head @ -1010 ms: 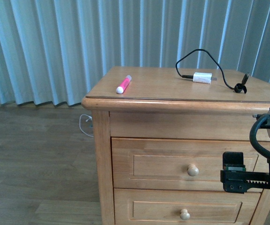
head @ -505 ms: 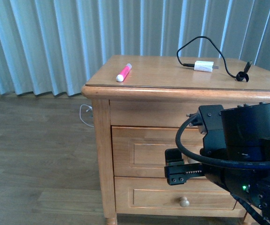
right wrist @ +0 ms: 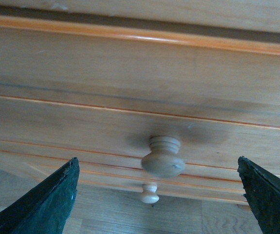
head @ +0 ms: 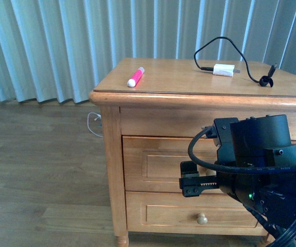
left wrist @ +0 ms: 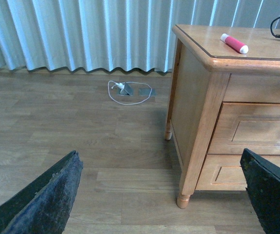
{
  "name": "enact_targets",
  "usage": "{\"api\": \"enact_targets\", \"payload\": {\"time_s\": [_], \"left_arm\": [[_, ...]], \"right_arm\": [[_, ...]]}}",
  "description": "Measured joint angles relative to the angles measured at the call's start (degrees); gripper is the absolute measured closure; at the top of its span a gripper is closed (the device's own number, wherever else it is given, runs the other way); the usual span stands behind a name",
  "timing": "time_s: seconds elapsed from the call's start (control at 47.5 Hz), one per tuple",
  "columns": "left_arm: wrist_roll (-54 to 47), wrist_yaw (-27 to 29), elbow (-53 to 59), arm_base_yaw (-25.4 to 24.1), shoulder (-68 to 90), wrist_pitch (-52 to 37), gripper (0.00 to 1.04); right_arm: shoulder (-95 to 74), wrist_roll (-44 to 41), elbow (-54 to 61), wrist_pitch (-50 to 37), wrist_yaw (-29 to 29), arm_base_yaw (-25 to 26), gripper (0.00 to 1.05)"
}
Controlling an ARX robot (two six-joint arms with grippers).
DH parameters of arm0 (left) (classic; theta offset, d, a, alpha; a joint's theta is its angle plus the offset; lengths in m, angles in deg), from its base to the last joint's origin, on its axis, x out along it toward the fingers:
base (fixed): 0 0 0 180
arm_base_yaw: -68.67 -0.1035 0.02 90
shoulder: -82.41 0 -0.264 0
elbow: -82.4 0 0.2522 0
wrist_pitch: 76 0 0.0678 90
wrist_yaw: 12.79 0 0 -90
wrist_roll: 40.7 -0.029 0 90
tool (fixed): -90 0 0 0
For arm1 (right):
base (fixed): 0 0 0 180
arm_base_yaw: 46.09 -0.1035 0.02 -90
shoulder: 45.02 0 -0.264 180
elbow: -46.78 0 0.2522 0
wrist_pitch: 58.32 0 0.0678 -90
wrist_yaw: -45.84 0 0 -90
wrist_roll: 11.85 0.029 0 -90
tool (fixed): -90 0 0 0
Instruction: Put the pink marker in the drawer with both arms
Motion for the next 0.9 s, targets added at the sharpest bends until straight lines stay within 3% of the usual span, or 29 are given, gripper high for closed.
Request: {"api": "enact_targets", "payload": {"time_s": [0.904], "left_arm": [[0.0,0.0,0.0,0.0,0.0,0.0,0.06]], "right_arm": [[-3.4,0.5,-3.4,1.2,0.5,0.7,0.09]]}}
